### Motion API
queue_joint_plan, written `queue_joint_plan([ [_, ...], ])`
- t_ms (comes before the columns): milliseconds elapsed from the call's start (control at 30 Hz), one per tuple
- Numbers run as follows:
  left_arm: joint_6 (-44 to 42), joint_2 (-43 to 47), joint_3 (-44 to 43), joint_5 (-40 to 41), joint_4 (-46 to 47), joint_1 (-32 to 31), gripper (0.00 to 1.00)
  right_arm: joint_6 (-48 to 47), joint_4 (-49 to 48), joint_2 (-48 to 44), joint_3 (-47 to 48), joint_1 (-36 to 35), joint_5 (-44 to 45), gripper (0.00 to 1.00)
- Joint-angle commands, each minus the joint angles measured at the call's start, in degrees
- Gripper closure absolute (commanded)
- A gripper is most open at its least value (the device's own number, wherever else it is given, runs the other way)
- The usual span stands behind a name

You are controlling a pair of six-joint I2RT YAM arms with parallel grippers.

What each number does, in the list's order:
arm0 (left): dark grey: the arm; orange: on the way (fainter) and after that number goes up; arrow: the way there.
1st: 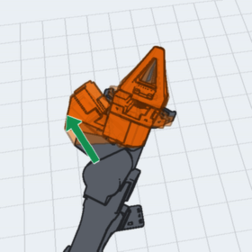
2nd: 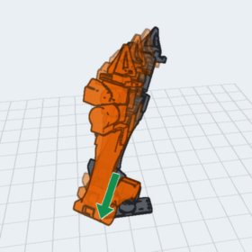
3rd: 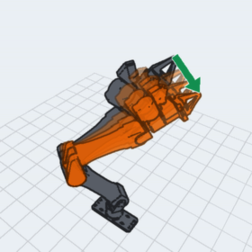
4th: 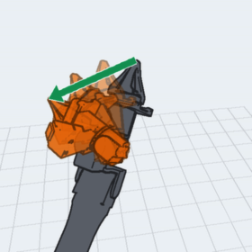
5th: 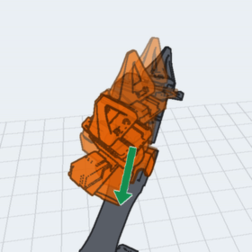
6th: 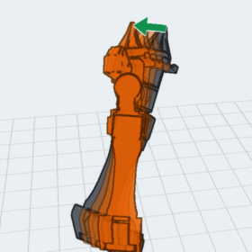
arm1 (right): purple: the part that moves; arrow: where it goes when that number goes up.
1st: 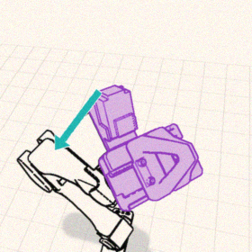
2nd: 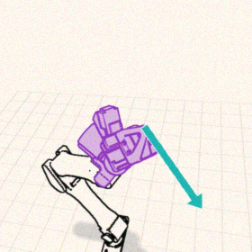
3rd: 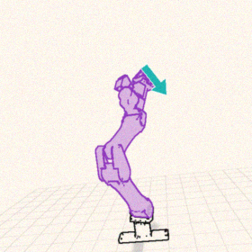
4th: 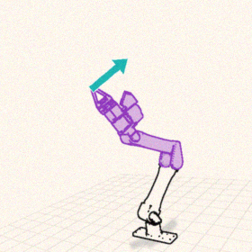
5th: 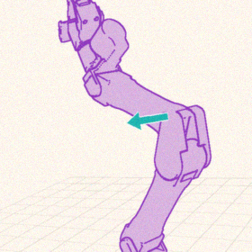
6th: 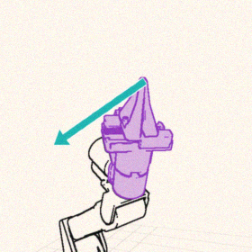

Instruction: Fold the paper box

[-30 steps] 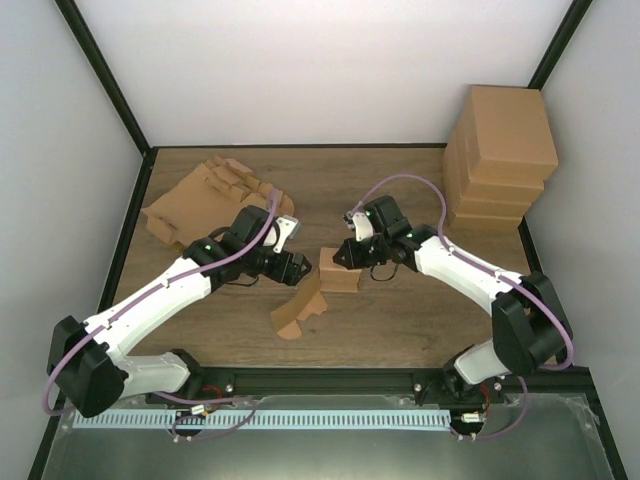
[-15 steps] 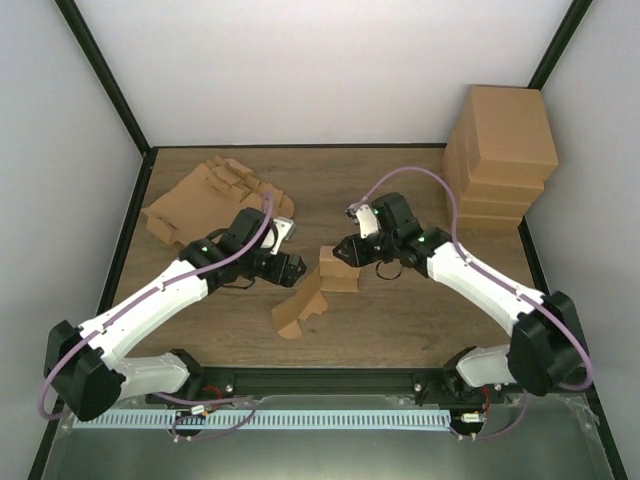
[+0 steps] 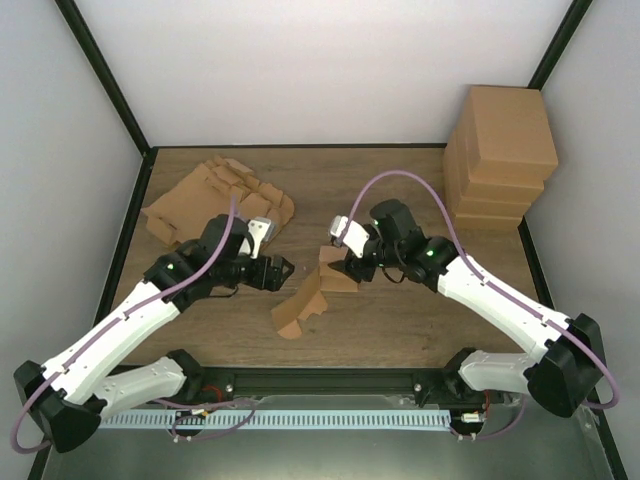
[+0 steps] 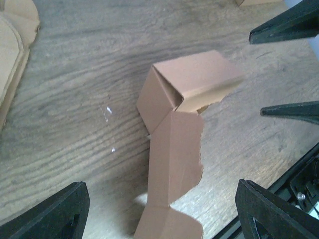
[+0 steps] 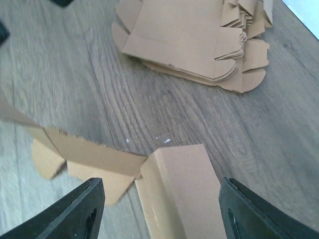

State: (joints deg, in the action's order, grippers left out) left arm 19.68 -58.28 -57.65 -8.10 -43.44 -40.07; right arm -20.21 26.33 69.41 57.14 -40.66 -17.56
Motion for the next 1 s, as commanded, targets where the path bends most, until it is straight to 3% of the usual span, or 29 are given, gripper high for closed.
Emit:
queue_joint_plan([
  [0, 1.68, 2.32, 2.11, -1.5, -2.37, 0.05, 0.17, -19.05, 3.2, -0.93, -0.27, -0.4, 1.17, 0.35],
  [333, 3.19, 2.87, 5.24, -2.27, 1.48, 0.04, 0.16, -23.5, 1.96, 9.32, -1.16, -4.69, 15.73, 0.42],
  [967, 0.4, 1.92, 5.49, -1.15, 1.66, 0.03, 0.16, -27.55, -25.76, 8.82, -14.69, -9.15, 30.74, 0.44],
])
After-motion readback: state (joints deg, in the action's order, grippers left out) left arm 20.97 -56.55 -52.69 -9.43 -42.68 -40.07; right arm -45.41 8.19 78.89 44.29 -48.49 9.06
